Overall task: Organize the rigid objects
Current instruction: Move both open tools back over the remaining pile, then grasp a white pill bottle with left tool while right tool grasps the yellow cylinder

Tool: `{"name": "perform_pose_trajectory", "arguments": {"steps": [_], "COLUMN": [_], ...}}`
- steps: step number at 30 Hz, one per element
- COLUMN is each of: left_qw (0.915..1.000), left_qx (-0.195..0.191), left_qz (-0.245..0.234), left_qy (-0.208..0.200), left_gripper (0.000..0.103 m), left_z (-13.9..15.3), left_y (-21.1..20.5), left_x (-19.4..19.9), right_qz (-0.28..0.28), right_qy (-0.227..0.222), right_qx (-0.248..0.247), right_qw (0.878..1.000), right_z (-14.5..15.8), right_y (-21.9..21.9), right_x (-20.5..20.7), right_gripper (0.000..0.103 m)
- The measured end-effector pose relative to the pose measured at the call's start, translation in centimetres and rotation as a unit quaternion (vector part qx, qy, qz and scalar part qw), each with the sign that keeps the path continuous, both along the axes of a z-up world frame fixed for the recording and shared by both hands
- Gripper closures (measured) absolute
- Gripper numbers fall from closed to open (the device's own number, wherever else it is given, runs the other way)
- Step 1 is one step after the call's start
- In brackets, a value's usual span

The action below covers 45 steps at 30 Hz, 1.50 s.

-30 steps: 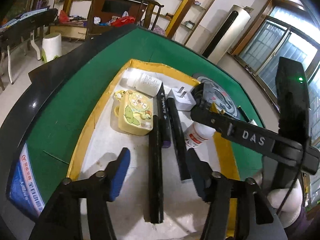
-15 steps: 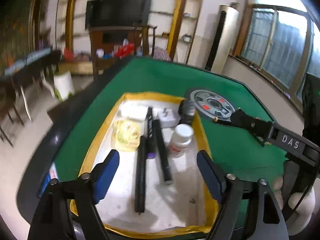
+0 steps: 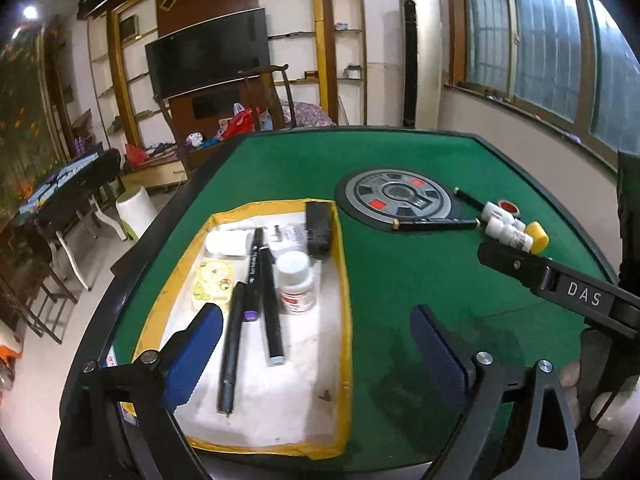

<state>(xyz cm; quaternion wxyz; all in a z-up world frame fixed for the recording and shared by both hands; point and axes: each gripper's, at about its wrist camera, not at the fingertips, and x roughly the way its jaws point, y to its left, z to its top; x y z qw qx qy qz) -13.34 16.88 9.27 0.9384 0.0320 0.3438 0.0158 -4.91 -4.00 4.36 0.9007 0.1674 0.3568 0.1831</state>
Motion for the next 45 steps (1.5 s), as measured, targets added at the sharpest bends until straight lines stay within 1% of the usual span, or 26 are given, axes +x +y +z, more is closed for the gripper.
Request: {"name": "perform_pose_trajectory", "arguments": {"steps": [3,7,12,16,20,24,28,32,35,36,37,39,42,45], "left_qw": [0.9996,0.9983,0.9962,0.9939,0.9914,0.9890,0.9845,0.9832,0.9832,0.9832,0.9832,0.9820,0.9786,0.9766], "left_qx": [0.023,0.041,0.056,0.066,0.074,0.056,0.011,-0.016,-0.038,-0.046,-0.058,-0.075,-0.096,-0.099], "left_qz": [-0.017,-0.039,-0.060,-0.074,-0.086,-0.098,-0.110,-0.111,-0.113,-0.113,-0.111,-0.111,-0.115,-0.116], "left_qy": [0.004,0.013,0.027,0.047,0.065,0.096,0.136,0.144,0.139,0.136,0.133,0.133,0.141,0.152], "left_gripper": [0.007,0.007,0.007,0.007,0.007,0.007,0.007,0.007,0.007,0.007,0.007,0.007,0.007,0.007], "left_z": [-0.1,-0.5,-1.2,-2.0,-3.0,-4.2,-5.5,-5.9,-5.6,-5.5,-5.5,-5.5,-5.9,-6.4], "left_y": [-2.1,-4.7,-7.2,-8.8,-10.1,-10.9,-11.0,-10.8,-10.5,-10.3,-10.2,-10.1,-10.2,-10.4], "left_x": [-0.1,0.1,0.4,1.1,1.9,3.1,4.5,5.1,5.5,5.7,6.1,6.6,7.4,7.8], "right_qz": [-0.011,-0.026,-0.053,-0.073,-0.099,-0.119,-0.128,-0.135,-0.117,-0.104,-0.079,-0.040,0.015,0.096], "right_qy": [-0.002,0.000,0.002,0.004,0.011,0.014,0.027,0.038,0.059,0.072,0.091,0.122,0.129,0.140], "right_qx": [0.010,0.022,0.035,0.039,0.027,0.025,0.051,0.044,0.058,0.072,0.088,0.105,0.128,0.182], "right_qw": [1.000,0.999,0.998,0.997,0.995,0.992,0.990,0.989,0.990,0.989,0.989,0.986,0.983,0.969], "right_z": [-0.2,-0.5,-0.9,-1.0,-1.0,-0.9,-0.9,-1.8,-3.3,-4.3,-5.3,-6.4,-6.2,-6.3], "right_y": [-1.5,-3.3,-6.4,-8.8,-11.8,-15.0,-17.9,-19.7,-19.6,-19.4,-19.0,-18.1,-17.1,-16.2], "right_x": [-0.3,-0.3,-0.2,0.5,2.2,4.9,8.6,13.3,15.2,15.5,15.7,16.0,15.3,14.4], "right_gripper": [0.027,0.027,0.027,0.027,0.027,0.027,0.026,0.026,0.027,0.027,0.027,0.026,0.026,0.026]}}
